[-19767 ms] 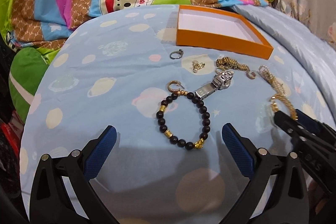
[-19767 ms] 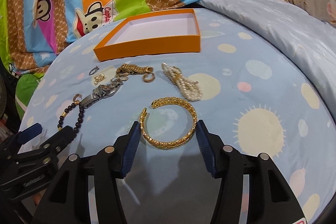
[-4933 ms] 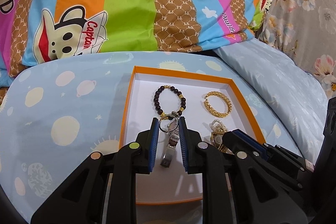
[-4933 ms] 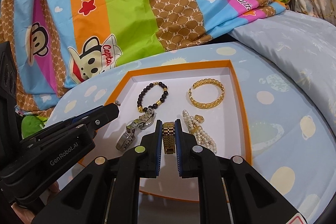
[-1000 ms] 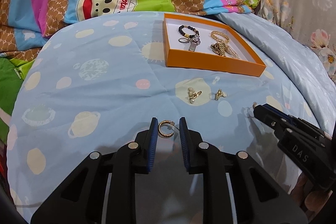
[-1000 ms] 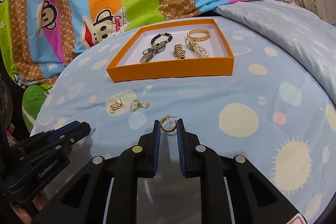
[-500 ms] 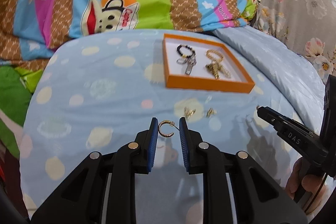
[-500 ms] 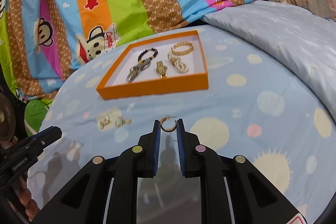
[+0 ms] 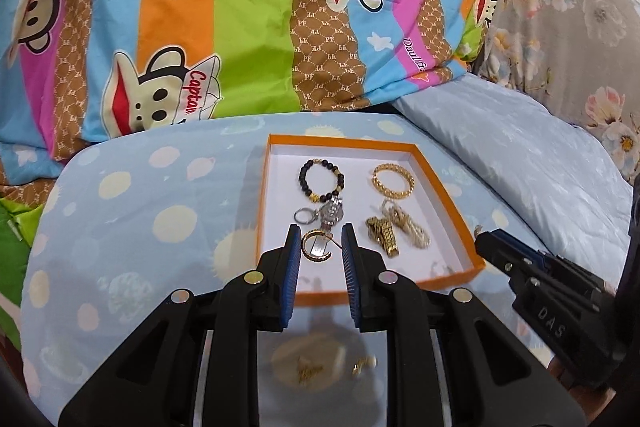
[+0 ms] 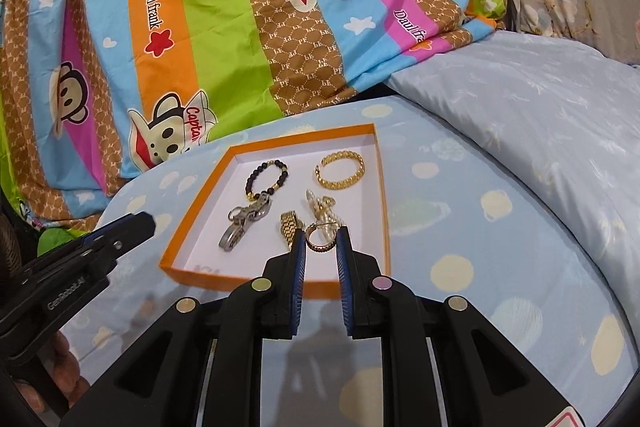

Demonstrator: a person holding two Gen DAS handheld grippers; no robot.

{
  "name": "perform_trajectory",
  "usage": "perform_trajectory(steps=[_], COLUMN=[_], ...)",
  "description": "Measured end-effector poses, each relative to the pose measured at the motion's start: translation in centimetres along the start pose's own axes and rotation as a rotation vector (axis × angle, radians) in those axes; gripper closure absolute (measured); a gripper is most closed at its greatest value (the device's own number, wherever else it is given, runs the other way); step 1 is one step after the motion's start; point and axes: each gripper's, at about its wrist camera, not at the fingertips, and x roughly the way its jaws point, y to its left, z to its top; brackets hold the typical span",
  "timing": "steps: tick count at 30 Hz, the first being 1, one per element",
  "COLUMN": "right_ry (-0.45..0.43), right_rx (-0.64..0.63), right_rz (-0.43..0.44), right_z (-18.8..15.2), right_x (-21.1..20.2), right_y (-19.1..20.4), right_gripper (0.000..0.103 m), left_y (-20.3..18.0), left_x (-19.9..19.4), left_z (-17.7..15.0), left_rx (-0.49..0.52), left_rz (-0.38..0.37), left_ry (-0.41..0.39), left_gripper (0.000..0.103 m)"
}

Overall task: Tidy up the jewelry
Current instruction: 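Carry both gold hoop earrings into the orange box and open both tools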

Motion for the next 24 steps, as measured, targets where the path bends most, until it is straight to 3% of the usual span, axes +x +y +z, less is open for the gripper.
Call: perform_trajectory(steps=[10,24], right_ry=[0.036,0.058], right_rx=[-0.039,-0.015], right_rz=[0.0,0.026], right_z=[0.1,-0.3], right_x=[4.5,5.8], right_y=[0.5,0.2], right_gripper=[0.088,0.088], left_y=[0.0,0.6], left_x=[4.8,6.4], left_z=[-0.3,-0.8], left_rx=[-0.01,-0.019], left_rz=[0.029,0.046], left_ry=[0.016,0.033], left_gripper=[0.083,0.083])
